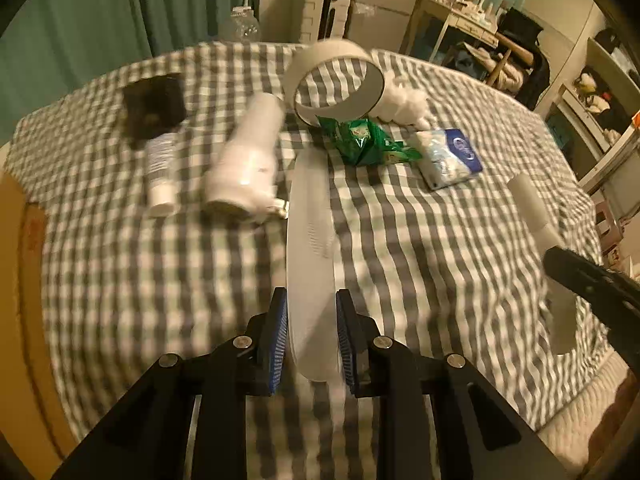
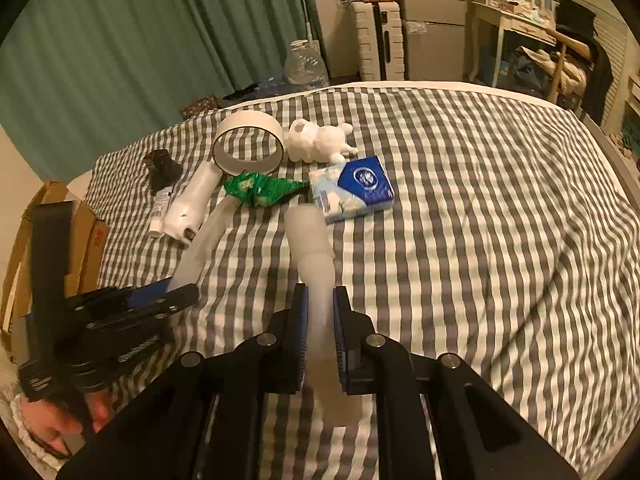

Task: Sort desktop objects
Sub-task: 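Grasp the white comb with the left gripper while the right grasps a white tube, then carry the comb and tube into the cardboard box and release them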

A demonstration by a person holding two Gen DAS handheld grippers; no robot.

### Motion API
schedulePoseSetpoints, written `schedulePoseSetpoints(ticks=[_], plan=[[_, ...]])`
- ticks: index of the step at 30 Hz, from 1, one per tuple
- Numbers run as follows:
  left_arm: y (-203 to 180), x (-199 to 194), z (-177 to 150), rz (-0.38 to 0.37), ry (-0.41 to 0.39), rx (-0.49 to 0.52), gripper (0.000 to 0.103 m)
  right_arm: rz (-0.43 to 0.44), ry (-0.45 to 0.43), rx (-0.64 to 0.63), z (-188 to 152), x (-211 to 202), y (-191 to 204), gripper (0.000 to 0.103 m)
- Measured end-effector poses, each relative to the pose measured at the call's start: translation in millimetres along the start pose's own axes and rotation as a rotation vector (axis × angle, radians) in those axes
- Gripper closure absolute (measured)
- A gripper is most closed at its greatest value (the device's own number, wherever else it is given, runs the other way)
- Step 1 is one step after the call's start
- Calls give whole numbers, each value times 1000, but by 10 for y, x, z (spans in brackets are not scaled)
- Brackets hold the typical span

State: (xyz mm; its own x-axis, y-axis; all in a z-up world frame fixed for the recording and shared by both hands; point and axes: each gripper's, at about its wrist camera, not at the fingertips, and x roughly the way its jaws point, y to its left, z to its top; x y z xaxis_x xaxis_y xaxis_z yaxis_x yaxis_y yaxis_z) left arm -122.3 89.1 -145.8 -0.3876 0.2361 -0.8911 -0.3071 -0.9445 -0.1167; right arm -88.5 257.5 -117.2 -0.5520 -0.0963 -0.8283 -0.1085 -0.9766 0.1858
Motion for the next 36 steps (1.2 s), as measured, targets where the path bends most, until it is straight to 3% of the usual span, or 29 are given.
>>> schedulePoseSetpoints(ticks=[3,4,10,17,22,27,30,33,36], plan=[[47,-311,-147,-16,-18,4,84,-6,-8,-20,-94,-206,135,92],[44,-393,-156,-14,-29,9,100,-2,-20,-24,-116,-285,180,92],[65,-772,-357,-3,-27,55,100,0,-53,-54,-244,-704,416,92],[116,-911,-640,11,-14,46,100,11,-58,-67,-353,-873,535,92],[344,-1363,-591,-13,-124,-47,100,47,-73,-100,-315,-1024,741,92],[774,-2115,-406,-1,-271,-88,100,147,-103,-210,-129,-1244,1415,92],[1208,-2555,-333,30,-347,-120,100,252,-97,-290,20,-1295,2062,92],[1616,-2702,-350,115,-362,-143,100,374,-56,-318,104,-1202,2589,92],[2070,-2623,-479,203,-324,-186,100,425,-1,-362,143,-959,3156,92]])
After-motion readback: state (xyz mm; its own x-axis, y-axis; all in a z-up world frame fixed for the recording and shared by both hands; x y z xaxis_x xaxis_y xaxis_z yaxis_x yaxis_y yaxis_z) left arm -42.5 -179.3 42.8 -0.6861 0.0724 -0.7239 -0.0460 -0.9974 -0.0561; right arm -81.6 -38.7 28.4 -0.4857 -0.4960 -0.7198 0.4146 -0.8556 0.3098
